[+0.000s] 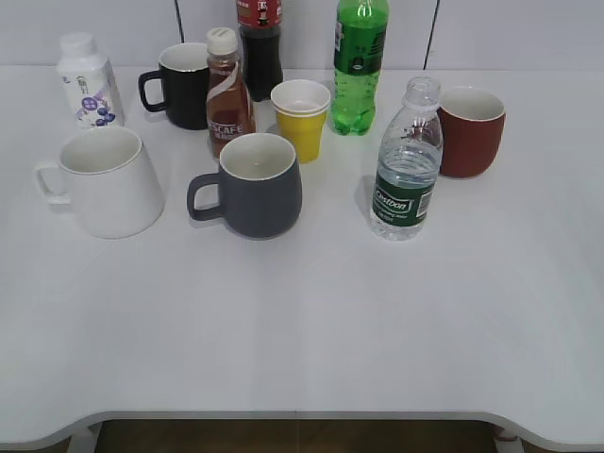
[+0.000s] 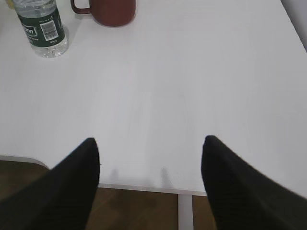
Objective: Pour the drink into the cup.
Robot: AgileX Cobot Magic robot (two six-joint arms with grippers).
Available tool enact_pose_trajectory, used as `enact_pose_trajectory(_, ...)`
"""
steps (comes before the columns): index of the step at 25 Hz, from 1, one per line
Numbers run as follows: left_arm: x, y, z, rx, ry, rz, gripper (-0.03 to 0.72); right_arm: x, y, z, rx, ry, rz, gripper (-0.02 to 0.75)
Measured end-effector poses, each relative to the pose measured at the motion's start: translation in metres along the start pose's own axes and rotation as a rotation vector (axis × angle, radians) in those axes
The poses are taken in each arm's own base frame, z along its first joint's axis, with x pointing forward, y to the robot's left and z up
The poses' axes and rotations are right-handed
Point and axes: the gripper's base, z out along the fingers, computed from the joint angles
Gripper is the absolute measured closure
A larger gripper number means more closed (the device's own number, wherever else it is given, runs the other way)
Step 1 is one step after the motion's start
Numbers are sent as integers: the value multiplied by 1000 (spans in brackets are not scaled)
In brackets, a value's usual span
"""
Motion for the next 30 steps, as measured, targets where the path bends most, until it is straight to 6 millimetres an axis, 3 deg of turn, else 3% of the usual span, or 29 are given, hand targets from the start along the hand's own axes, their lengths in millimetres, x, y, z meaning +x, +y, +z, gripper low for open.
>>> enact_pose_trajectory(10,-3,-1,-2,10,-28,-5,448,0,0,0,0,0,0,237)
enact_pose_trajectory(12,-13,-4,-3,41,-104,-19,448,0,0,0,0,0,0,237)
enact_pose_trajectory(17,-57,-13,1,164,-513,-116,448,0,0,0,0,0,0,237)
enact_pose_trajectory(19,-67,-14,14,166,-586,-134,448,0,0,0,0,0,0,237)
enact_pose_trajectory(22,-73,-14,51,126,-574,-94,448,0,0,0,0,0,0,237)
enact_pose_trajectory(25,-67,-16,101,93,-510,15,448,0,0,0,0,0,0,237)
enact_pose_trajectory(30,-55,-24,165,130,-441,94,448,0,0,0,0,0,0,237)
